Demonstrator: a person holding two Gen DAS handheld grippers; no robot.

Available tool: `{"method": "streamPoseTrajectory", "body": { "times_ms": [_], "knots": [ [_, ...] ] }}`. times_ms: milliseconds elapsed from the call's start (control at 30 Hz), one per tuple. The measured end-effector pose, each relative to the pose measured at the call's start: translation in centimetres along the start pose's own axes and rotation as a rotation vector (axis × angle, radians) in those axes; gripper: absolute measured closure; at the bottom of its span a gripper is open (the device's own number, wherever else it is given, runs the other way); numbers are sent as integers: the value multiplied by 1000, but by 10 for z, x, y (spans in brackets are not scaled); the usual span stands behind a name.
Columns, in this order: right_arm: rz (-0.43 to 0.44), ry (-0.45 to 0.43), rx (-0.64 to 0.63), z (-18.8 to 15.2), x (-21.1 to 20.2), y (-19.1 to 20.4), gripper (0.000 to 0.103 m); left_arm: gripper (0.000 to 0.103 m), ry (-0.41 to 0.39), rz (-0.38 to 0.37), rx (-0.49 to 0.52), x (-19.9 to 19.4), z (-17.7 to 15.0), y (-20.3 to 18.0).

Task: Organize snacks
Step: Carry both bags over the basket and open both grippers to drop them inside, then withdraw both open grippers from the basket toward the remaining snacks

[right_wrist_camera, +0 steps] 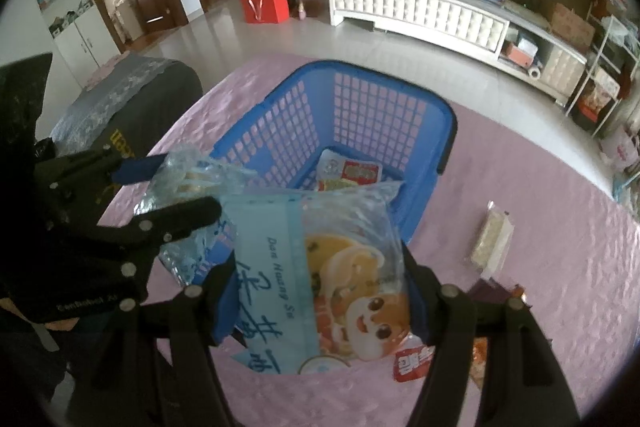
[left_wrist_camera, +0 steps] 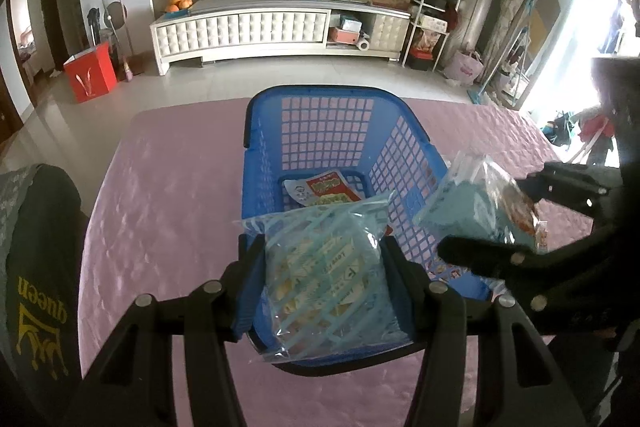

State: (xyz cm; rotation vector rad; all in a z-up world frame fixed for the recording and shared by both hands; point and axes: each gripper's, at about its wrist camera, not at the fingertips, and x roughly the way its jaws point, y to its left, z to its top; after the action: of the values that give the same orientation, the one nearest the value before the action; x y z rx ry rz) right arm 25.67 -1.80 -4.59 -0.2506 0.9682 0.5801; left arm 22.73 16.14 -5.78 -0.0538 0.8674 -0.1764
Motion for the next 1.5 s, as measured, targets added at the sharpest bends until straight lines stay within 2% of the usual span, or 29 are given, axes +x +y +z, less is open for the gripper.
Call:
{"method": "streamPoseTrajectory", "body": {
  "times_ms": [233, 267, 300, 467, 533, 667, 933, 1233, 1500],
  "knots": [
    [11, 22, 13, -3, 7, -2, 31, 49, 5, 3, -20, 5, 1, 0],
    [9, 20, 22, -2, 7, -3, 31, 47, 5, 2, -18, 5, 1, 0],
    [7, 18, 35, -1, 8, -5, 31, 41, 6, 1, -17, 5, 1, 0],
    [35, 33, 60, -2, 12, -8, 30, 34, 7, 8, -34, 4, -2, 5],
    [44, 34, 62, -2, 13, -9, 28, 33, 6, 8, -42, 2, -3, 8],
    [53, 15, 48, 0, 9, -5, 16, 33, 4, 24, -59, -3, -6, 14],
    [39, 0, 32, -3, -1, -2, 15, 33, -7, 46, -68, -17, -12, 15],
    [19, -58, 37, -18, -40, -9, 15, 33, -43, 42, -11, -41, -14, -22],
    [-21, -114, 77, -41, -81, -35, 15, 33, -77, 26, 58, -54, -8, -76]
  ]
}}
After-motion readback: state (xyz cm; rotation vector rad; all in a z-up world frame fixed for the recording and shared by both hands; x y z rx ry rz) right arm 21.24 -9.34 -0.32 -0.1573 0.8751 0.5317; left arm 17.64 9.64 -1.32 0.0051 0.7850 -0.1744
